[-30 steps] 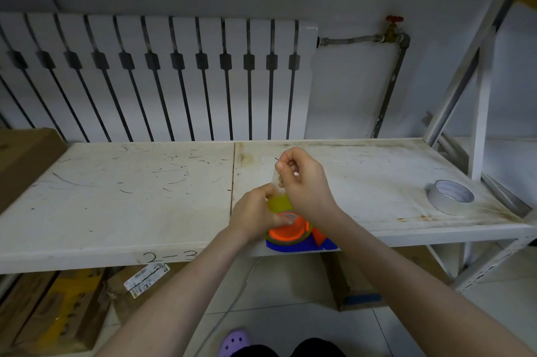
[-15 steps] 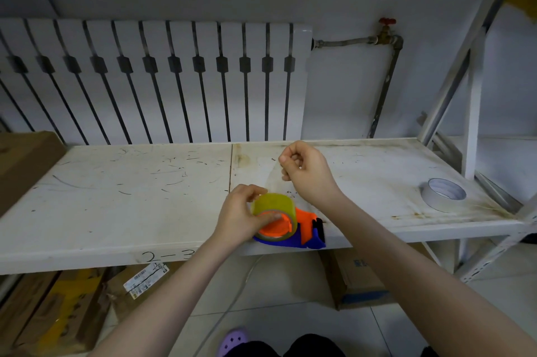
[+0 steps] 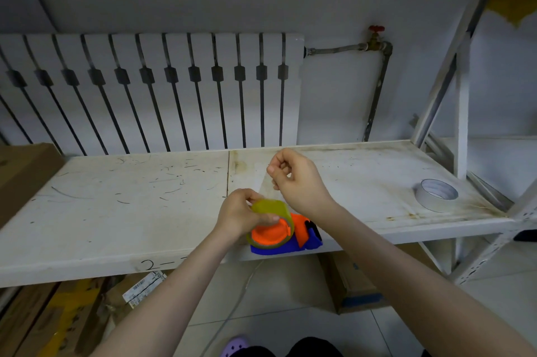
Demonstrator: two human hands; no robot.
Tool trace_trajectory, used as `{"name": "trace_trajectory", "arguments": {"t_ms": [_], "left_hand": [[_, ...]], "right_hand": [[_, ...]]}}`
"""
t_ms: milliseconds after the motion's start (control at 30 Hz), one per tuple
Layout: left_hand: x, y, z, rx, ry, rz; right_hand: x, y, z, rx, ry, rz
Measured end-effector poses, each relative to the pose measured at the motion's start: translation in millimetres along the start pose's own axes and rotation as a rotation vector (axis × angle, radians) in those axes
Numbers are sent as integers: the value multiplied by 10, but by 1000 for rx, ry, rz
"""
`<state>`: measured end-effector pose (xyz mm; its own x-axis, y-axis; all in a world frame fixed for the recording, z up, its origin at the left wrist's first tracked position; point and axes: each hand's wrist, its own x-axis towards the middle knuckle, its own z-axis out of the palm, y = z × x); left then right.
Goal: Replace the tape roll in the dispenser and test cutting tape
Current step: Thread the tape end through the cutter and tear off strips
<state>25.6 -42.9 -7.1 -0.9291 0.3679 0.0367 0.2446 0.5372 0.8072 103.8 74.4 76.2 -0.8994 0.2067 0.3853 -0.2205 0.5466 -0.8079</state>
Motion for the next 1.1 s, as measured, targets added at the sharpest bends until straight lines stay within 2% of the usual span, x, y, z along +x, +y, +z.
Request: {"name": "trace_trajectory", "arguments": {"t_ms": [67,133,267,400,500,733,1100], "left_hand": [[37,39,-16,37,1,-17],[74,79,-2,180,14,9],[138,88,109,324,27,178],[74,102,99,201,61,184],[-37,94,55,126,82,118],[-67,-53,-25,62,39,11],[-34,-16,-48,113,-1,39]], "right_hand": [[-62,1,30,30,73,-4],[-108,-49,71,66,128,-37],[-95,-206,83,72,162,-105],[-107,-248,31,138,226,-101],[-115,-275,-8,148,229,-121],[28,53,-247,370,360,163],[22,659,-545,501,517,488]]}}
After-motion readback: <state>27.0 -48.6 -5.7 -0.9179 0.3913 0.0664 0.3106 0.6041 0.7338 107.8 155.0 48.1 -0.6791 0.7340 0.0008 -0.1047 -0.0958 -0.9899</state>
